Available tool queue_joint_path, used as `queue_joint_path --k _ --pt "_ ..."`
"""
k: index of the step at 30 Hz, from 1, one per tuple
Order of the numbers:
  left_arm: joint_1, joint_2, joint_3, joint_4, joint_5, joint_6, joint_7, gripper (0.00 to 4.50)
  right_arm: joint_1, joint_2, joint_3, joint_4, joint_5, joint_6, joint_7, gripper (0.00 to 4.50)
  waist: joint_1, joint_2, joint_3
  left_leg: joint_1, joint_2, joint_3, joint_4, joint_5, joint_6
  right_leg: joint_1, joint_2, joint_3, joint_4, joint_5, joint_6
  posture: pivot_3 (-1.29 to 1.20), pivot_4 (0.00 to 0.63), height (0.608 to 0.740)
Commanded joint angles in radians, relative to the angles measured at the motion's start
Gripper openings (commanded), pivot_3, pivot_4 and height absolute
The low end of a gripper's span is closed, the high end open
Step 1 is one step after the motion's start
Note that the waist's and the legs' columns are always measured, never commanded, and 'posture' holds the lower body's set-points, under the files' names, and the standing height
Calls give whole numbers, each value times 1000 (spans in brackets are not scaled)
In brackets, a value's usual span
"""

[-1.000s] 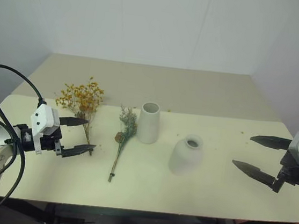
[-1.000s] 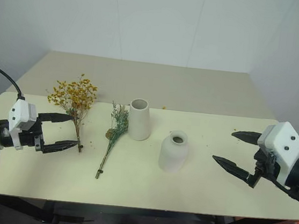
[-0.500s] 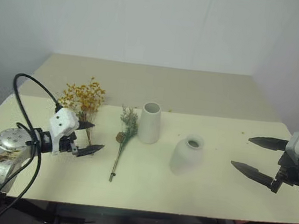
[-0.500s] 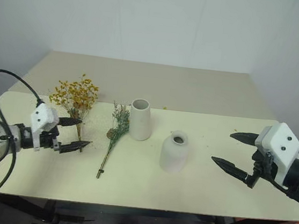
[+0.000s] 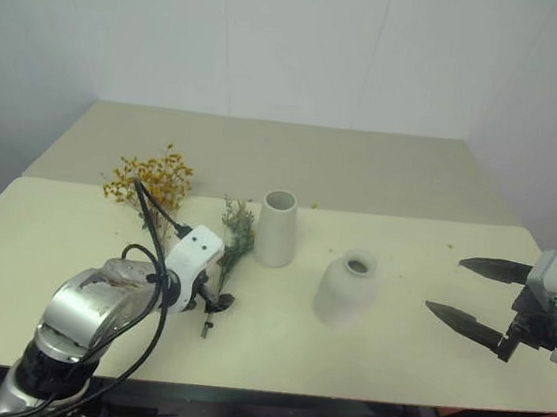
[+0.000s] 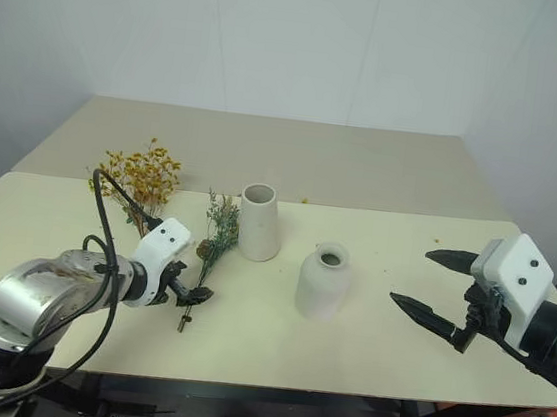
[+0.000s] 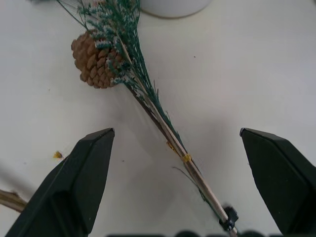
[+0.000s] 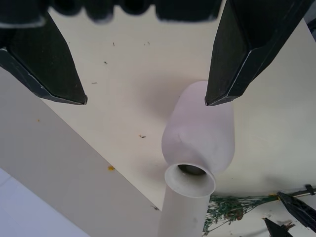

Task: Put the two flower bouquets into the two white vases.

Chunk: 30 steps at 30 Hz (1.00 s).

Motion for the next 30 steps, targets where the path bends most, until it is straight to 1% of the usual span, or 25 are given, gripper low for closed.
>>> queue_joint_path --k 1,2,4,5,8,9,12,16,18,20,23,26,29,30 --pt "-38 -41 3 23 19 42 71 4473 -26 -13 -33 -31 43 4 7 4500 0 0 0 0 0 0 0 0 0 0 0 0 0 0 0 0 150 740" --pt "-37 -69 23 36 14 42 92 4473 -34 -18 -40 -36 61 16 8 4500 -1 0 0 0 0 0 0 0 0 0 0 0 0 0 0 0 150 740" --pt "-29 -84 6 46 24 42 138 4473 -52 -36 -62 -53 113 39 21 4500 -1 0 0 0 0 0 0 0 0 0 0 1 0 1 -1 0 150 740" --pt "-27 -106 24 62 18 42 153 4473 -59 -44 -81 -66 156 52 38 4500 0 0 0 0 0 0 0 0 0 0 0 1 0 2 -4 0 150 740" --pt "-32 -135 38 103 12 42 189 4473 -84 -76 -116 -108 263 86 58 4500 3 0 0 0 0 0 0 0 0 0 0 0 0 4 -6 0 150 740" --pt "-33 -131 26 109 12 42 198 4473 -93 -88 -122 -118 296 98 57 4500 3 0 0 0 0 0 0 0 0 0 0 0 0 4 -6 0 150 740" --pt "-30 -147 19 137 0 42 221 4473 -114 -121 -116 -150 362 122 46 4500 3 -1 0 0 0 0 0 0 0 1 0 0 -1 4 -6 0 150 740" --pt "-43 -179 11 173 6 42 250 4473 -131 -146 -53 -191 380 122 11 4500 5 -1 -2 0 -1 0 0 0 0 2 -1 0 -1 3 -6 0 150 740" --pt "-53 -201 16 198 7 42 265 4473 -143 -146 -12 -205 374 120 -13 4500 5 -1 -3 2 -1 0 0 0 0 3 -1 0 -1 0 0 0 150 740" --pt "-68 -226 32 234 12 42 281 4473 -147 -144 20 -213 360 114 -27 4500 7 -1 -3 5 -1 0 0 0 0 7 -1 0 -1 0 0 0 150 740" --pt "-89 -247 48 282 17 42 298 4473 -148 -143 47 -214 340 108 -41 4500 9 -1 -3 13 -1 -1 -1 0 0 16 -1 -1 -4 -1 1 0 150 740" --pt "-104 -267 50 310 13 42 302 4473 -150 -141 59 -209 331 105 -48 4500 9 -1 -3 14 -1 -1 -1 0 0 16 -1 -1 -5 0 1 0 150 740" --pt "-116 -278 44 315 13 42 305 3890 -151 -142 68 -204 317 101 -51 4500 9 0 -4 14 -1 -1 -1 0 0 16 -1 -1 -5 0 1 0 150 740" --pt "-118 -280 45 316 14 42 306 3571 -152 -142 68 -203 315 101 -52 4500 9 0 -4 13 -1 -1 -1 0 0 16 -1 -1 -5 0 1 0 150 740"
